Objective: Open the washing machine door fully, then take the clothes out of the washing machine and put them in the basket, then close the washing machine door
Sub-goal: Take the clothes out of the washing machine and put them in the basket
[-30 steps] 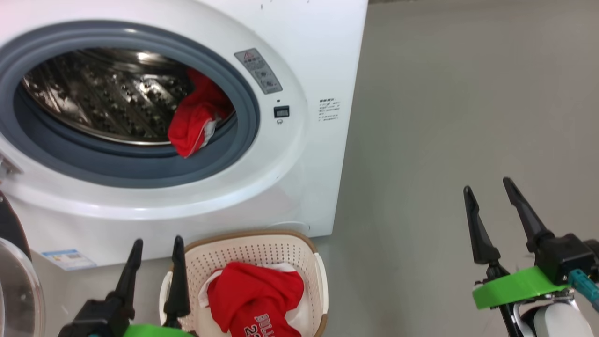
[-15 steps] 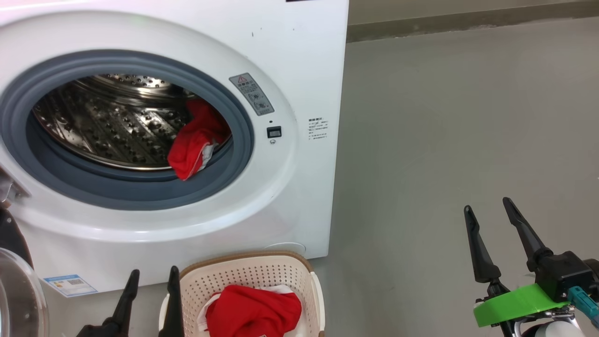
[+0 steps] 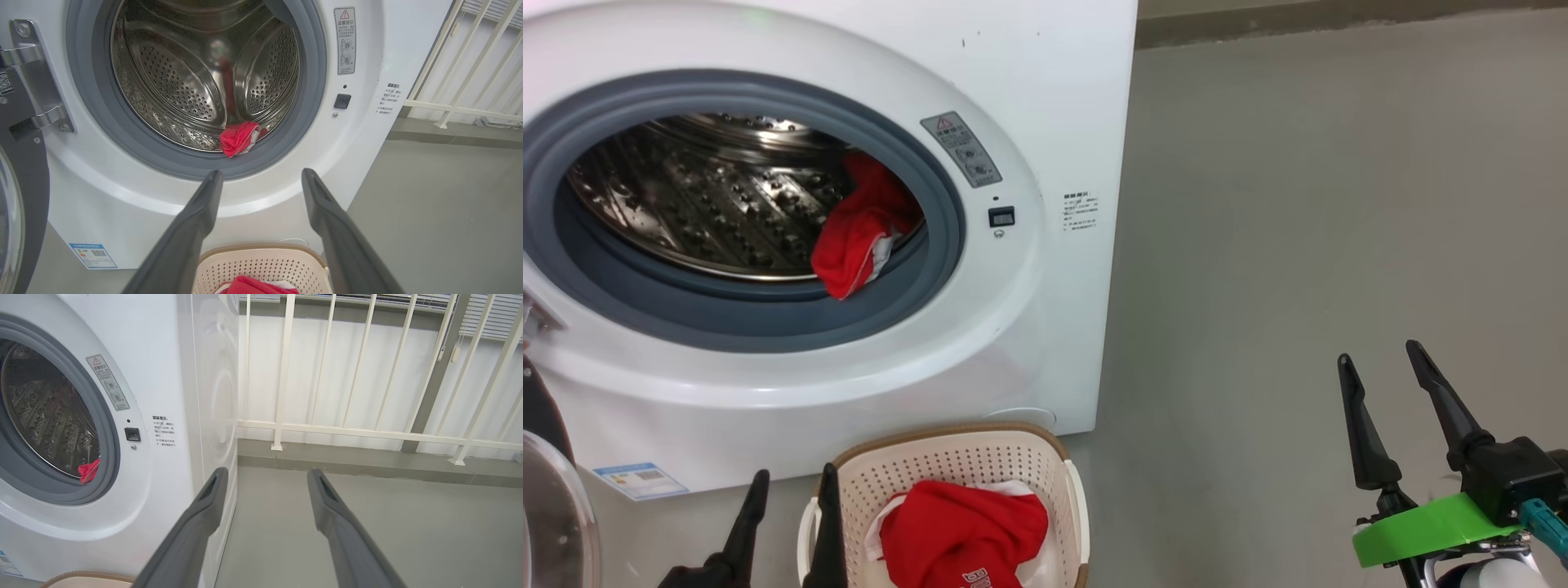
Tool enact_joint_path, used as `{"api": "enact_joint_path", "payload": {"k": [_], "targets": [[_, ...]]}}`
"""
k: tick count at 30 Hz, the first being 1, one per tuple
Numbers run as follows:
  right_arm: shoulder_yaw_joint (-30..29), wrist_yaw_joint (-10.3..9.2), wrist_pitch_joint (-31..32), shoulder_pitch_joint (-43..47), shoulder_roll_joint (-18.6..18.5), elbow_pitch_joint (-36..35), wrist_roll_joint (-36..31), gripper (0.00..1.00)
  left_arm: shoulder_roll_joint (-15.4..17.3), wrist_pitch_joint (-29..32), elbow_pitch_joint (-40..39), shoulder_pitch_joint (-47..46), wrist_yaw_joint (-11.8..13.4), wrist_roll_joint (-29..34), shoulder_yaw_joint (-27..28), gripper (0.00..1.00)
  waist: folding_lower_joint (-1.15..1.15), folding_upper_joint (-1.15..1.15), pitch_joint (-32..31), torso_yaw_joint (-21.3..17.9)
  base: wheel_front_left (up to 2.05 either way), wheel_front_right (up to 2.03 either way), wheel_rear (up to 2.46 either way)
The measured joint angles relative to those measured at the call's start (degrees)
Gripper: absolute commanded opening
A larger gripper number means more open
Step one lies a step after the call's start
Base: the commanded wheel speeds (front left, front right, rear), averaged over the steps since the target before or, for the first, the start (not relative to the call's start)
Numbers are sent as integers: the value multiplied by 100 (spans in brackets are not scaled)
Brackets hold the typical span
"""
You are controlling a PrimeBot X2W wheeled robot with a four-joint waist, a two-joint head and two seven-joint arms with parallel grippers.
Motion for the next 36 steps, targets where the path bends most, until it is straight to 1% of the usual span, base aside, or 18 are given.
{"api": "enact_joint_path", "payload": {"k": [9,17,26,28,36], "targets": [[41,1,0,-27,3,-43,5,100,-121,0,9,-312,8,-2,-24,100,0,0,297,40,0,0,0],[119,1,0,-234,-4,-85,8,100,-246,0,157,-886,55,16,-45,100,0,0,666,117,0,0,0],[242,1,0,-541,-74,-133,58,100,-260,62,619,-2109,-15,60,-76,100,0,0,1168,190,0,0,0],[281,1,0,-642,-90,-152,66,100,-257,79,791,-2415,-105,62,-92,100,0,0,1291,195,0,0,0],[402,1,0,-969,-153,-212,120,100,-205,135,1605,-3549,-214,57,-53,100,0,0,1807,161,0,0,0]]}}
